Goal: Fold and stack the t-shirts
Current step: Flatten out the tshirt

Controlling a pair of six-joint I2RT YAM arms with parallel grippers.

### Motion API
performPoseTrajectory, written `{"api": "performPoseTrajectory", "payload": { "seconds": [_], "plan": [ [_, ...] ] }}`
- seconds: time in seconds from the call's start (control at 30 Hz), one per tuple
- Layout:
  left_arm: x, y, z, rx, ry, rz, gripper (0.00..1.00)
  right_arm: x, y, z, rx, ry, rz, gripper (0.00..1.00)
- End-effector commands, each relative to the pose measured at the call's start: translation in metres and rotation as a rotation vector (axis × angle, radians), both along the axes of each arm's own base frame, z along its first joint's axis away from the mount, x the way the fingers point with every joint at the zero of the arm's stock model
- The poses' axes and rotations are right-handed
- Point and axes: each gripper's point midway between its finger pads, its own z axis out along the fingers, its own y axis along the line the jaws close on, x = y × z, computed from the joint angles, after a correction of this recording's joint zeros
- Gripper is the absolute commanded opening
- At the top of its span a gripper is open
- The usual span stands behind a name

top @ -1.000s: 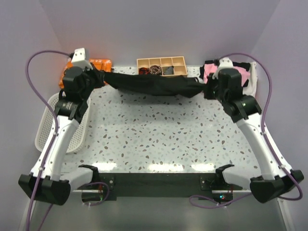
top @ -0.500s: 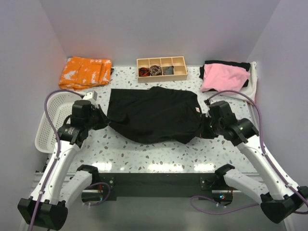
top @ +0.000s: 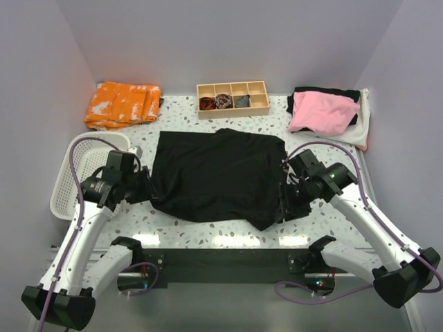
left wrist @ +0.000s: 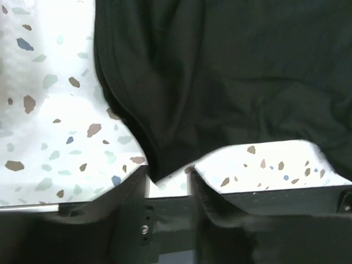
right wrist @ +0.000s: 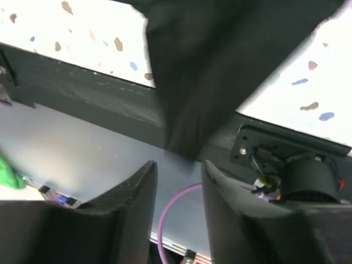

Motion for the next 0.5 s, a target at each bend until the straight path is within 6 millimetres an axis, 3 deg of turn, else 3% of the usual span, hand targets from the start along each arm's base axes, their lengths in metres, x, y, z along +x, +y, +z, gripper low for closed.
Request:
{"api": "performPoseTrajectory", "payload": {
  "seconds": [0.0,0.03,0.1,0.13,0.23,0.3,0.37,0.4,0.47],
  "plan": [
    [-0.011,0.004,-0.002,0.018,0.021,-0.009,0.52,-0.001,-0.009,-0.002,-0.058,0.009,-0.027,0.62],
    [-0.012,0.004,-0.003,0.02,0.024,-0.009,0.57,0.004,-0.011,-0.001,-0.078,-0.01,-0.038,0.67],
    [-0.009,0.008,-0.001,0.037,0.008,0.01,0.84,0.025,-0.023,0.003,-0.168,-0.08,-0.092,0.71],
    [-0.005,0.009,0.005,0.04,-0.014,0.017,0.85,0.031,-0.028,0.005,-0.198,-0.103,-0.116,0.78],
    [0.014,0.008,0.025,0.032,-0.115,0.038,0.88,0.066,-0.034,0.009,-0.253,-0.231,-0.209,0.83],
    [0.038,0.007,0.038,0.02,-0.205,0.061,0.89,0.102,-0.031,0.011,-0.266,-0.325,-0.287,0.84],
    [0.059,0.001,0.035,0.004,-0.231,0.064,0.89,0.136,-0.024,0.014,-0.246,-0.41,-0.34,0.84],
    [0.08,-0.004,0.043,-0.016,-0.3,0.071,0.89,0.149,-0.021,0.014,-0.24,-0.418,-0.353,0.84],
    [0.106,-0.011,0.027,-0.028,-0.294,0.076,0.89,0.185,-0.017,0.004,-0.253,-0.445,-0.384,0.84]
  ]
}}
